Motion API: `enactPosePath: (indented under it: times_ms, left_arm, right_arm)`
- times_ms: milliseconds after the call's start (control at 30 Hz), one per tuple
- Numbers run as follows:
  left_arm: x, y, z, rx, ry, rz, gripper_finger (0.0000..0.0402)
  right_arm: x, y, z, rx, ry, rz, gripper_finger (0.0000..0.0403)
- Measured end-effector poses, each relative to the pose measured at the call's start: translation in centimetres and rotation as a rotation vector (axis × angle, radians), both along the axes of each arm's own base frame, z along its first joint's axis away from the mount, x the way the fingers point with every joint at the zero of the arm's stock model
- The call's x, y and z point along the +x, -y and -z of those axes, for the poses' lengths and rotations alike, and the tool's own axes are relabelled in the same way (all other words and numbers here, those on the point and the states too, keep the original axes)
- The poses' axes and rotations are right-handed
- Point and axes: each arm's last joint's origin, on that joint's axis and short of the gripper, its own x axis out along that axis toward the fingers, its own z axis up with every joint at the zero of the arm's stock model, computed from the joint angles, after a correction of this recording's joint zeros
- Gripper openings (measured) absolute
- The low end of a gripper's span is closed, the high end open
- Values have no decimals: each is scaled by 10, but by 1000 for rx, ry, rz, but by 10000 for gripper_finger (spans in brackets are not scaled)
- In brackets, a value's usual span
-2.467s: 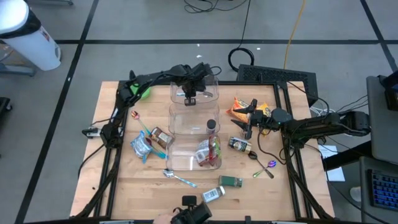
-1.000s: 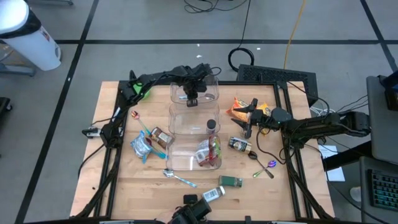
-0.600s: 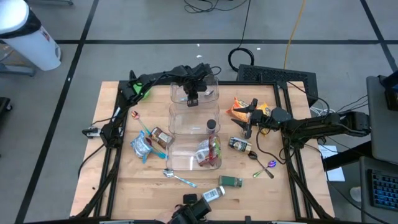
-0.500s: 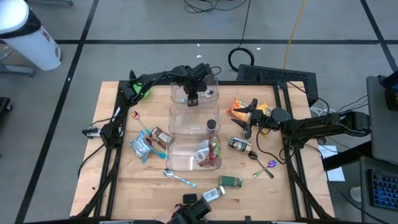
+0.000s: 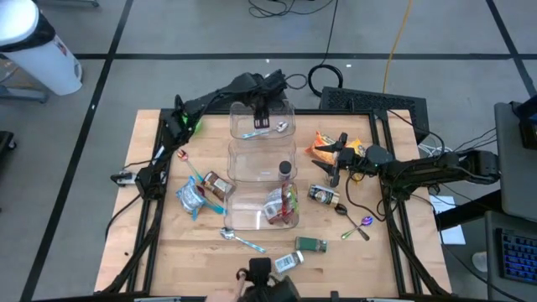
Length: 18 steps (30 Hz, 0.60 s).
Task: Pick & Place Food Item
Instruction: Put the brown seasoning bottle into the middle transparent bin
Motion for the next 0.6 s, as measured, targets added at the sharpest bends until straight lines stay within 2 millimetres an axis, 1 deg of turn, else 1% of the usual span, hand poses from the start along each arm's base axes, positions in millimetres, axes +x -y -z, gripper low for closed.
enactPosePath:
  times_ms: [67,100,167,233,300,367,433,600]
  left_arm:
    - [0,10,-22,24,-6,5,170]
    - [-1,16,-29,28,-6,13,170]
    - [-9,31,-46,37,-6,48,170]
    - [-20,45,-63,2,4,86,170]
    - [-30,56,-81,-50,56,91,170]
    - [-43,65,-101,-104,123,84,170]
    - [-61,74,-124,-152,191,80,170]
    - [-112,98,-182,-220,412,110,170]
  right_arm:
    - [0,0,0,0,0,0,212]
    - [0,0,0,0,0,0,212]
    - [0,0,0,0,0,0,212]
    - [0,0,0,1,-1,0,212]
    - [0,0,0,1,-1,0,212]
    - [0,0,0,1,-1,-1,212]
    - [0,0,0,0,1,0,212]
    - [0,0,-1,3,6,-1,212]
